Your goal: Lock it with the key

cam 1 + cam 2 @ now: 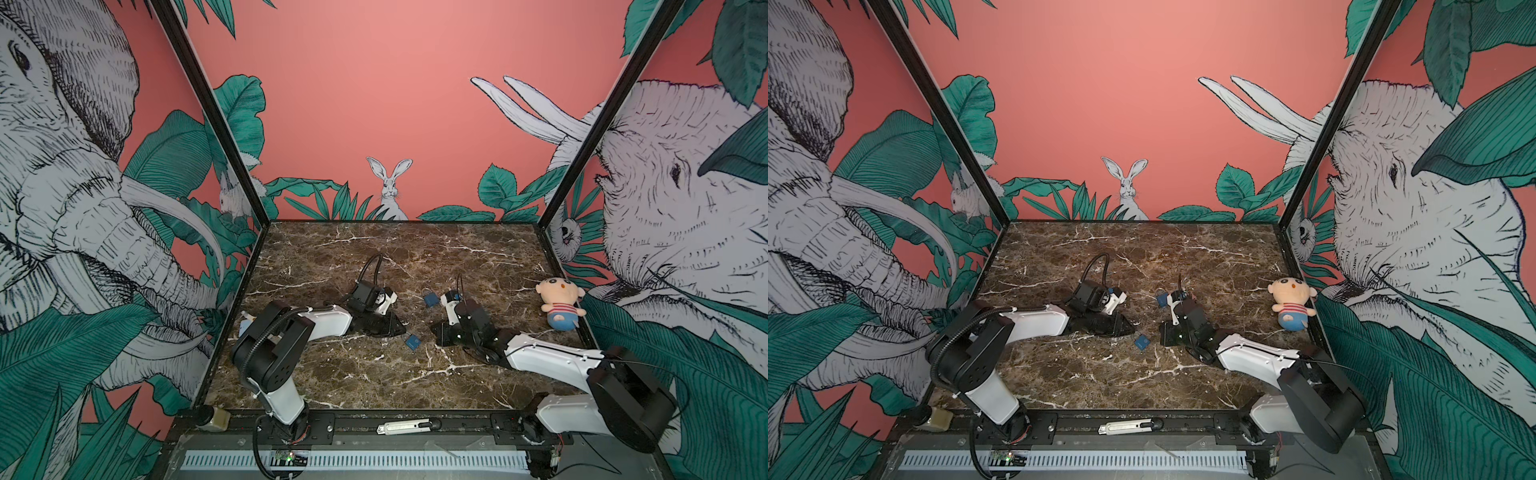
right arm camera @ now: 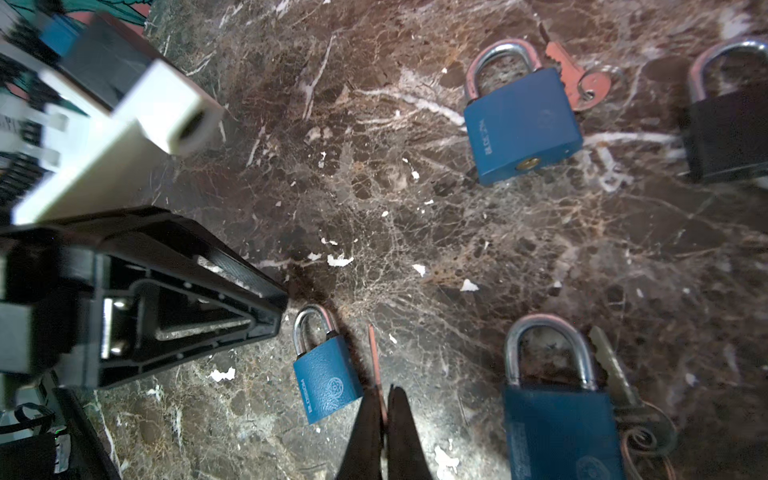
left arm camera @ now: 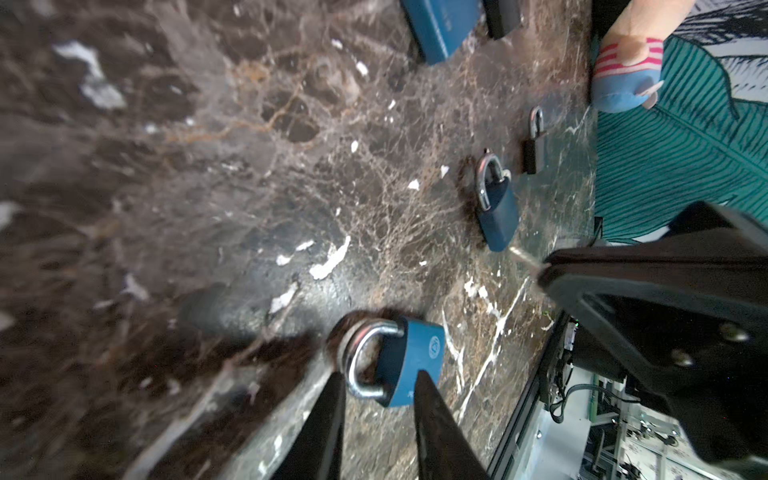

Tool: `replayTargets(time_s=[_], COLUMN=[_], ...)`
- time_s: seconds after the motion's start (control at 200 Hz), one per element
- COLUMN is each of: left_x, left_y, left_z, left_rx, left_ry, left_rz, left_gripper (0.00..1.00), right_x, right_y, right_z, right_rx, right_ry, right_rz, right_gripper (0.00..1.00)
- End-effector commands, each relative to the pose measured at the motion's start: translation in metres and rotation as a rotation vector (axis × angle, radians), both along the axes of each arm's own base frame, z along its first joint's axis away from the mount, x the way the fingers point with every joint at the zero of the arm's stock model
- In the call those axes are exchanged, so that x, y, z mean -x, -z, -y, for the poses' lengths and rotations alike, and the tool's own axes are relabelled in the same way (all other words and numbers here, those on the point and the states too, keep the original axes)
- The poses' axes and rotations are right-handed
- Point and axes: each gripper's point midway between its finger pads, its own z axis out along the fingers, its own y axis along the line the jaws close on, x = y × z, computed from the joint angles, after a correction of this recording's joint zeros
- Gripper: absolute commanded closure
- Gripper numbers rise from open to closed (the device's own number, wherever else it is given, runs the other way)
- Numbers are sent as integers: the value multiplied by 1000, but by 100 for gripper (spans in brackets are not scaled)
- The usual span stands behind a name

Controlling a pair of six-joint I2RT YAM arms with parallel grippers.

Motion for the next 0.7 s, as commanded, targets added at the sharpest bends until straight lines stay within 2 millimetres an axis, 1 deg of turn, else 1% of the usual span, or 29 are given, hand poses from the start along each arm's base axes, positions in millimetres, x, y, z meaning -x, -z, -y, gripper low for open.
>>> replayTargets(time_s=[0.0,0.15,0.215,0.315,0.46,0.59,0.695], left_x=[-13,-23,-27,-32,-35,-34,-33], left_y=[-19,-40,-55,-72,-94,-102,-101], left_z=[-13,-26,-31,-41,-51,-56,-59], left_rx=[-34,-42,-38,-47,-13,-5,-6], left_ry=[-49,-107,-127,-167,-204,-211,-216], left_rz=[82,139,185,239,271,283,278], left_gripper=[69,68,68,68,67,66,67], right_x=[-9,-7,-7,-7,-5,-6,-5], right_y=[-12,-8,-5,-1,9,16,21], right_z=[-14,-25,-29,-37,-47,-47,-47], right_rx=[-23,-18,-16,-15,-9,0,7], right_ry=[-10,-40,-48,-70,-97,-91,-89], right_rz=[49,41,37,26,1,-6,-16], right_gripper=[100,100,100,100,100,100,100])
